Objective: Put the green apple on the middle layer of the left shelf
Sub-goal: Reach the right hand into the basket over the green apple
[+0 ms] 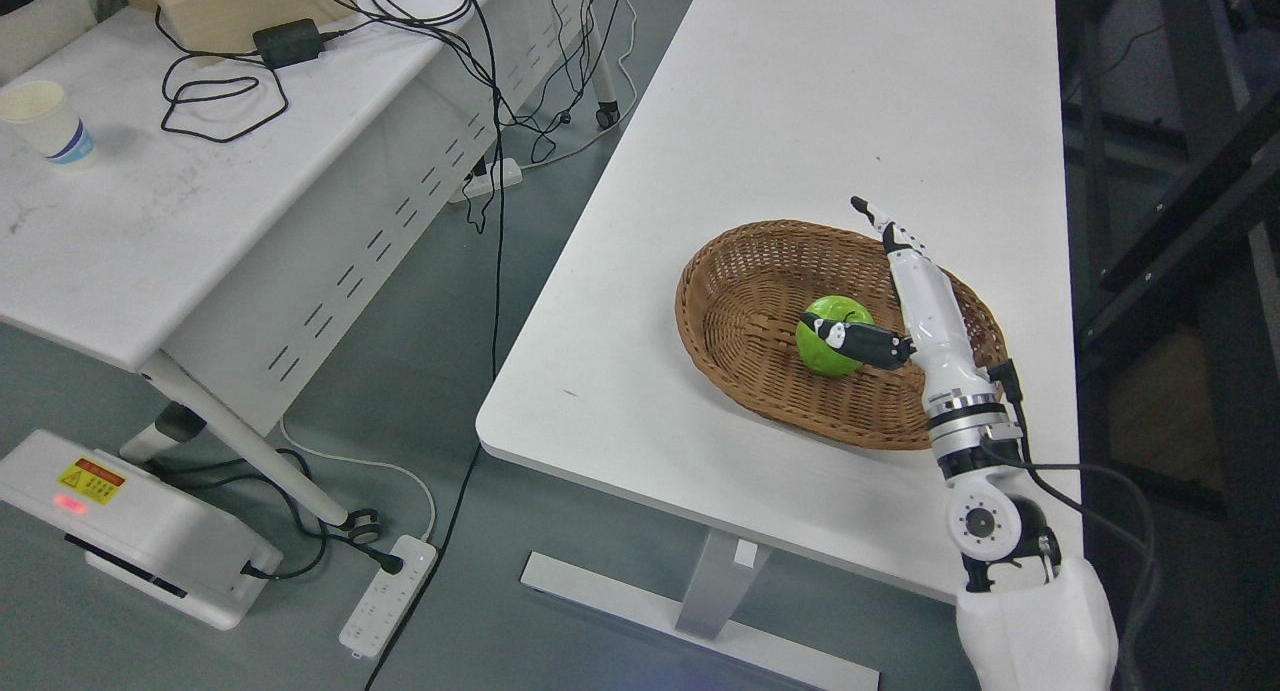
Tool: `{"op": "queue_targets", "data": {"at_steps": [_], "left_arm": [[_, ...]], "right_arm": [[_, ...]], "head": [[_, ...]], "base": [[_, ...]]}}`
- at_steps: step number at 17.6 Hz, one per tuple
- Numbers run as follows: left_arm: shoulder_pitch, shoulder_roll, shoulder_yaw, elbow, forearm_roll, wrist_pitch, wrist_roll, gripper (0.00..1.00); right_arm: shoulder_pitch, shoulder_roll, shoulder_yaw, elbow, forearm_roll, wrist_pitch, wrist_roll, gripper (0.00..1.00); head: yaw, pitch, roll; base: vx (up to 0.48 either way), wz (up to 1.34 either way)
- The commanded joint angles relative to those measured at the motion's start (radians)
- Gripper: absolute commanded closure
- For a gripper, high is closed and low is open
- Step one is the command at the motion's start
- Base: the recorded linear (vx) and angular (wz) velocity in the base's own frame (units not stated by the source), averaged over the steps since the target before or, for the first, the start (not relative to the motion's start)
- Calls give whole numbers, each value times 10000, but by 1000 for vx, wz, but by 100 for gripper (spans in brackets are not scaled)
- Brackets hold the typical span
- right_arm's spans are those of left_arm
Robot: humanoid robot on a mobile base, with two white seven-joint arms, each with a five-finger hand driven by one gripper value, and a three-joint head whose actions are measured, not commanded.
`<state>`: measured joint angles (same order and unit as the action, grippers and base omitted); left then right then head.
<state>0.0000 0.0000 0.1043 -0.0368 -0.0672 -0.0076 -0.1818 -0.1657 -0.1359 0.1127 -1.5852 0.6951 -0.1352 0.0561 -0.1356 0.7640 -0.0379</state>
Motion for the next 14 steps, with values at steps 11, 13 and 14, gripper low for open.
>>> {"op": "queue_targets", "data": {"at_steps": [11,13,14], "left_arm": [[-215,175,0,0,-3,0,-8,0],[-215,175,0,0,-3,0,-8,0],[-215,175,0,0,-3,0,-8,0]], "right_arm": [[-1365,-1495,2355,3302,1593,-396,-40,8],[-1380,-1556,2508,3579,1609,-458,-40,8],[-1396,-1617,2585,3641,1594,-458,-40,8]], "head": [[0,0,0],[0,0,0],[0,0,0]], "base": [[0,0],[0,0],[0,0]]}}
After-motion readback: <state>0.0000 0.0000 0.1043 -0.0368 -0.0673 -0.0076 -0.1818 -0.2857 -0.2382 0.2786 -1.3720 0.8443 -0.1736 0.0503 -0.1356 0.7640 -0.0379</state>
